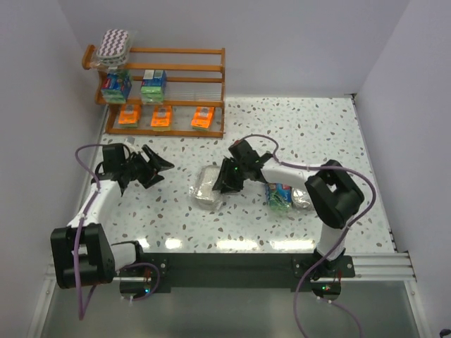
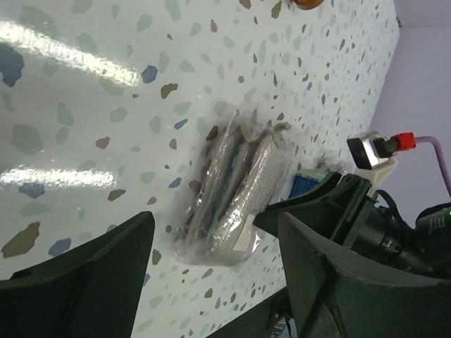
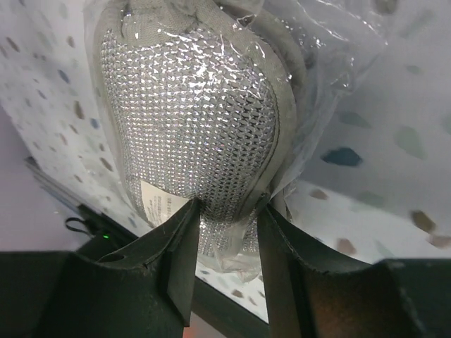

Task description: Place and organize the cleaning sponges onto the shelf

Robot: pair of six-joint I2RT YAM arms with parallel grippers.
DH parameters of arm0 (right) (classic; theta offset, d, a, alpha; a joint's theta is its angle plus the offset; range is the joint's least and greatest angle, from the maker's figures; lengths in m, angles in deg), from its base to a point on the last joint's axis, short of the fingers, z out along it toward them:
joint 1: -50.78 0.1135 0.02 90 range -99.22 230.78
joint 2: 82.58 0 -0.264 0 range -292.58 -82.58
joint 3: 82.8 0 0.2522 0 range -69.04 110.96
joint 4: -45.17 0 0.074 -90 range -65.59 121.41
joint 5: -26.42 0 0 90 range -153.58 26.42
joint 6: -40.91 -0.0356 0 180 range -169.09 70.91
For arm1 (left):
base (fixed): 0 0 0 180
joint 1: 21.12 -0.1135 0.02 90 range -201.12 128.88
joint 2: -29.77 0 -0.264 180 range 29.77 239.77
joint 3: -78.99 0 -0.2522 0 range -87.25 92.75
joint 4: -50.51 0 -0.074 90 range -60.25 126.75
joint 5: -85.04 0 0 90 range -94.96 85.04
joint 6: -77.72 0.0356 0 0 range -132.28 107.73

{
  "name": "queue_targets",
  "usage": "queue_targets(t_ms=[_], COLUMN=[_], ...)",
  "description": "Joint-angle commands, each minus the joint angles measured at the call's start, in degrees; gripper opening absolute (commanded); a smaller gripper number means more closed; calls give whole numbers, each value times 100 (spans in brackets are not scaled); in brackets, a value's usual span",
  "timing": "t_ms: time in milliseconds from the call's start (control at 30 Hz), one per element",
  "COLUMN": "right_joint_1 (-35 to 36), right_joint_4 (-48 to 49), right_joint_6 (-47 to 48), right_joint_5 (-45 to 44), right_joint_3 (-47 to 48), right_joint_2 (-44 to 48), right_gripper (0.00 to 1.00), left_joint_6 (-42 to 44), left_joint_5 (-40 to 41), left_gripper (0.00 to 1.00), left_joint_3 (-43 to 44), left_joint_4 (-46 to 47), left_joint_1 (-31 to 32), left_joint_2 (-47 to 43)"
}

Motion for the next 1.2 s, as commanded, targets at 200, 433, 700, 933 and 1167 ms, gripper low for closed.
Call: queue_targets(t_ms=[200,433,700,933,1167], right_joint_1=[361,396,388,388,396], right_joint_4=[1857,4045,2762,-293,-164], right_joint_6=[-2206,-2804,-1314,544,158], right_joint_5=[889,1874,2103,653,231], right_joint_3=[1044,1037,553,1044,1265], right_joint_2=[-1387,-1697,-697,-97,-510], right_gripper=[41,44,48,54,59], left_joint_6=[140,-27,114,782,1062], left_joint_5=[1187,686,870,1142,1028], left_gripper=[76,75,75,73,72], left_joint_3=[211,-184,79,193,237], left_joint_4=[-1178,-896,-905,-1028,-484], left_joint_1=[23,23,23,23,41], left_joint_2=[-915,-828,-827,-441,-37])
